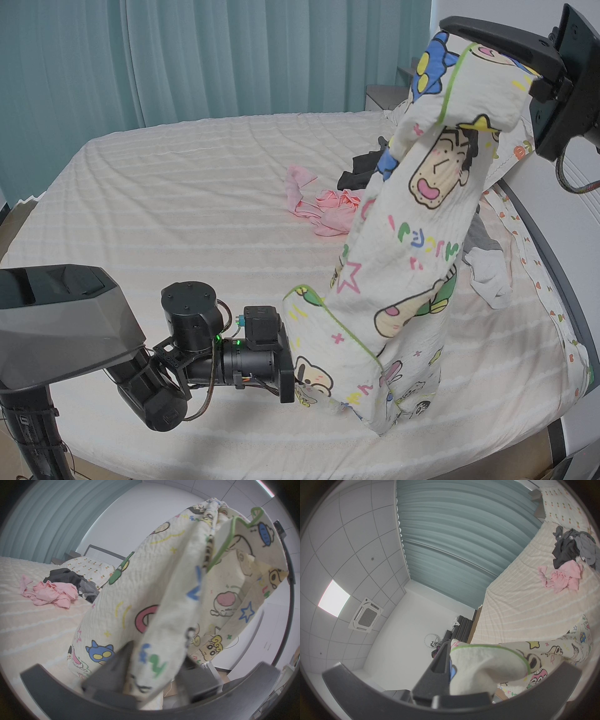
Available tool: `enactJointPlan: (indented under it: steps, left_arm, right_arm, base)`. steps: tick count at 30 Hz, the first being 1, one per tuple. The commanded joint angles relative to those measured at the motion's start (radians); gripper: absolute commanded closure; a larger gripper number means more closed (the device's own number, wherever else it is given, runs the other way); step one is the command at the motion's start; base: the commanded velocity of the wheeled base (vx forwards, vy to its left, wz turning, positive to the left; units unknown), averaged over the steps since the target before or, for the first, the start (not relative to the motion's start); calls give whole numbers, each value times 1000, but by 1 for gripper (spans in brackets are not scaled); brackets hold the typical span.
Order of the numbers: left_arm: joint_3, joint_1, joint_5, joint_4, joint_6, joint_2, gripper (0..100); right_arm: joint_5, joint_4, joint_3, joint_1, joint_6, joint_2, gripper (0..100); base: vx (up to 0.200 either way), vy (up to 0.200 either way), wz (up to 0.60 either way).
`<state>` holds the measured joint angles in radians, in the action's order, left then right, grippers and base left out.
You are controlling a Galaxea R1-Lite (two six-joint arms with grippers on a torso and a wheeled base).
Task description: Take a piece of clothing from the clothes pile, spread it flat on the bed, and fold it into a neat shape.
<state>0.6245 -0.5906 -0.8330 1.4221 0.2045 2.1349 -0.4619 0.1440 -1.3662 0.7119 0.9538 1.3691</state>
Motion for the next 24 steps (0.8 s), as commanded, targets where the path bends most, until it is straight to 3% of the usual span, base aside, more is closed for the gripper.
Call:
enactJointPlan:
  steps: [1, 12, 18, 19, 20, 22, 23, 24]
  left_arm:
    - [-2, -9, 22, 3, 6, 20, 100]
    - [-143, 0, 54, 3, 6, -41, 100]
    - [-187, 9, 265, 3, 4, -174, 100]
    - [-187, 9, 265, 3, 4, -174, 100]
    - [-181, 9, 339, 3, 6, -205, 100]
    - [-177, 8, 414, 0, 4, -234, 100]
    - [-177, 8, 414, 0, 4, -234, 100]
    - [-172, 3, 472, -2, 6, -253, 100]
  right_arm:
    - [0, 2, -1, -6, 13, -1, 100]
    - [-1, 0, 25, -80, 14, -38, 100]
    - [-78, 9, 125, -250, 14, -78, 100]
    - [-78, 9, 125, -250, 14, -78, 100]
    - [-96, 11, 150, -302, 14, -82, 100]
    - [-109, 12, 165, -344, 13, -81, 100]
    - [-109, 12, 165, -344, 13, -81, 100]
    - [-115, 14, 174, -376, 11, -78, 100]
  base:
    - [0, 0, 0]
    - [0, 0, 0]
    - [0, 0, 0]
    - [0, 0, 0]
    - [0, 0, 0]
    - [0, 0, 0]
    - [0, 0, 0]
    - [0, 0, 0]
